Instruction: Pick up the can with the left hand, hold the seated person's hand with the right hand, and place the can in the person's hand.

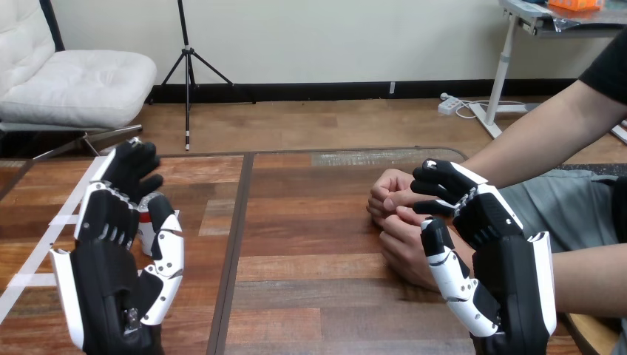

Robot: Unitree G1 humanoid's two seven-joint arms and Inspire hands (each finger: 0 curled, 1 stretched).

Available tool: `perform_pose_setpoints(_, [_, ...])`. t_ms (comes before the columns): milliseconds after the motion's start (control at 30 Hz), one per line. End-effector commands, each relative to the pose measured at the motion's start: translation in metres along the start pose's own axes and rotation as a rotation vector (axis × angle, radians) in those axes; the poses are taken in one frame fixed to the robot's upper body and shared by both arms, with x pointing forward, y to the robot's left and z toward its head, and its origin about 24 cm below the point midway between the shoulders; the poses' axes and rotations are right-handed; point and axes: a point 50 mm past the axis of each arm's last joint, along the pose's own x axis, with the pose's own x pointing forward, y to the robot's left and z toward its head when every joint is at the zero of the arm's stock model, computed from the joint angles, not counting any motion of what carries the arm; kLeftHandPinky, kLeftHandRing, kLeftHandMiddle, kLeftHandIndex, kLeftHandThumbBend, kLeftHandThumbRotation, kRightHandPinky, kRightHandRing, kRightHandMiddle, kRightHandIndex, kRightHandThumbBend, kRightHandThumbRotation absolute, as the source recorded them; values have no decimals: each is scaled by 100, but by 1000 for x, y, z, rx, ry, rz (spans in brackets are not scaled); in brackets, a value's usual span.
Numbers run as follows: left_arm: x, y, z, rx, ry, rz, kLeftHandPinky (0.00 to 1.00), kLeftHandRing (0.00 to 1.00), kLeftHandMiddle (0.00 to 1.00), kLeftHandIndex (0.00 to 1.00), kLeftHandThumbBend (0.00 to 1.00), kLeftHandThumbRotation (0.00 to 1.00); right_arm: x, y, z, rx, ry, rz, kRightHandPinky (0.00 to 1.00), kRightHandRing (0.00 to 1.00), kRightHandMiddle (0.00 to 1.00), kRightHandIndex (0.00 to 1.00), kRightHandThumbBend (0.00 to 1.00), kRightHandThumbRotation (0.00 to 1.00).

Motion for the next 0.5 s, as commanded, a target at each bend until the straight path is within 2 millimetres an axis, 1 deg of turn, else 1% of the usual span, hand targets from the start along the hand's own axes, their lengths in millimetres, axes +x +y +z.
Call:
perform_pose_setpoints(0, [-10, 0, 6, -21, 12, 42, 77, 80, 79, 78, 11, 0, 14, 6, 6, 27, -80, -8, 63, 72, 74, 74, 45, 50])
perform_pose_setpoints(467, [-14, -3, 5, -21, 16, 25, 73, 76, 76, 77, 13, 0, 14, 5, 6, 17, -80, -7, 62, 71, 74, 74, 45, 51])
